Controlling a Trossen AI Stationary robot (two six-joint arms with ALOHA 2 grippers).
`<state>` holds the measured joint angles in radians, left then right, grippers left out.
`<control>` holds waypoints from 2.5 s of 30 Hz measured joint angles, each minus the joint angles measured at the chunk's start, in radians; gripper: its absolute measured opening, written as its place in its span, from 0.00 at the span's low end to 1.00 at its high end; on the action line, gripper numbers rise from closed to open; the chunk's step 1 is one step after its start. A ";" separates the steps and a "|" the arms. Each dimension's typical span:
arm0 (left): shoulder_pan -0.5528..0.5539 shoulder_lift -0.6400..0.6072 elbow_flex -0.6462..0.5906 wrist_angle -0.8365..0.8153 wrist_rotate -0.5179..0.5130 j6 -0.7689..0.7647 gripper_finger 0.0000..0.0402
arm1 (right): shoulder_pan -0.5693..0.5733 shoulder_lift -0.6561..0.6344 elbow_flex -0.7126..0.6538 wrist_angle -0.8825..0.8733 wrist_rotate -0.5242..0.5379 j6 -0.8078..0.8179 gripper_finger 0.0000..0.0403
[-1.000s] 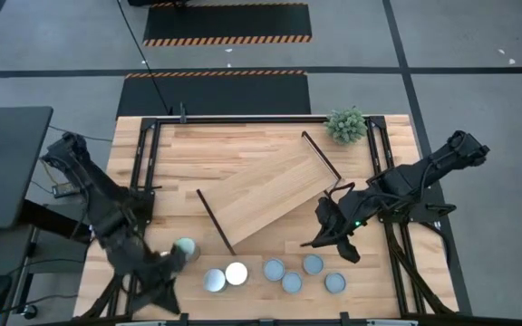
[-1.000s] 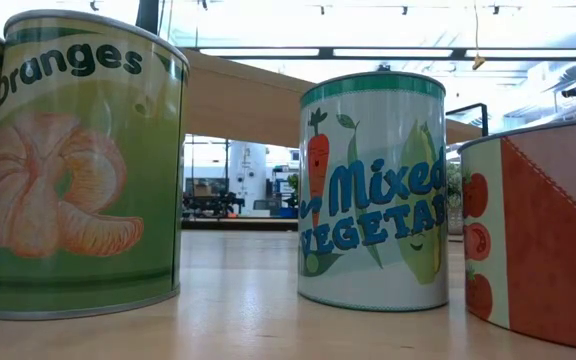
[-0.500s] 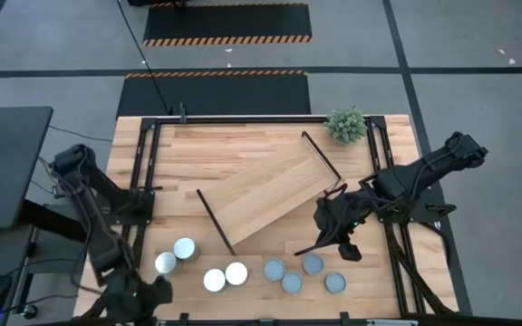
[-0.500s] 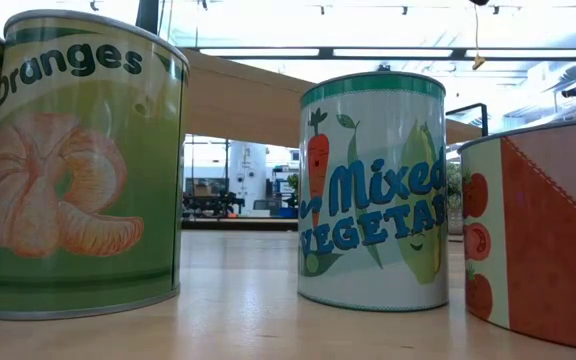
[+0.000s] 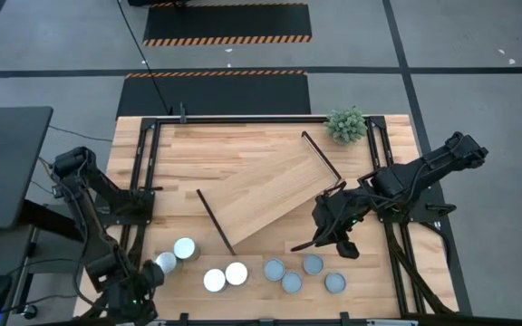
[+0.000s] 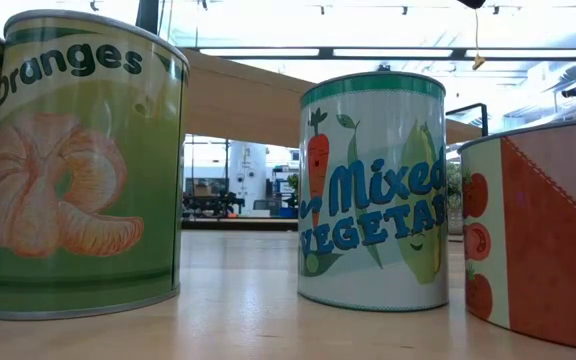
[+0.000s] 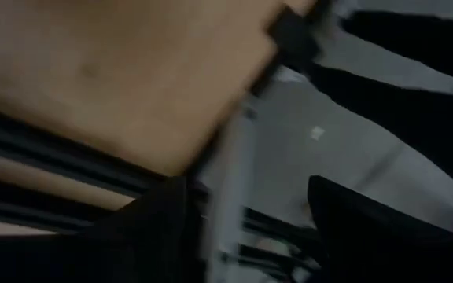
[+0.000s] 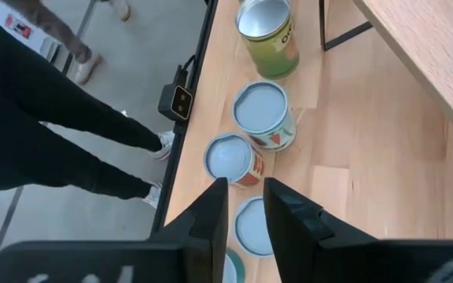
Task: Pick and place cans onto a shelf
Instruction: Put the canned carrots on the shelf
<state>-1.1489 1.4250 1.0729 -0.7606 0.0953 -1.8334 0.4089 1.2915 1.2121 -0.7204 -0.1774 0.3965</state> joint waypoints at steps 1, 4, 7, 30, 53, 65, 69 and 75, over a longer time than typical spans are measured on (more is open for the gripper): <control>0.002 0.000 0.000 -0.030 -0.002 -0.004 0.70 | 0.000 0.000 0.000 0.000 0.000 0.000 0.23; 0.017 0.000 0.000 -0.091 -0.005 0.007 0.72 | 0.000 0.000 0.000 0.000 0.012 0.000 0.23; 0.041 0.000 0.000 -0.130 -0.018 0.063 0.74 | 0.000 0.000 0.000 0.000 0.021 -0.011 0.23; 0.078 0.002 -0.131 -0.135 -0.105 0.117 0.78 | -0.001 0.000 0.000 0.000 0.027 -0.060 0.23; 0.189 0.002 -0.192 -0.085 -0.256 0.189 0.78 | -0.001 0.000 0.000 -0.001 0.019 -0.031 0.22; 0.209 0.002 -0.192 0.035 -0.256 0.151 0.78 | -0.001 0.000 0.000 0.000 0.035 -0.032 0.22; 0.214 0.002 -0.192 0.017 -0.256 0.173 0.78 | -0.008 0.000 0.000 0.000 0.037 -0.032 0.22; 0.240 0.002 -0.192 0.061 -0.254 0.141 0.78 | -0.036 0.000 0.000 0.000 0.028 -0.031 0.22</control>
<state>-0.9091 1.4265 0.8814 -0.6997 -0.1592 -1.6925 0.3729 1.2911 1.2121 -0.7200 -0.1493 0.3660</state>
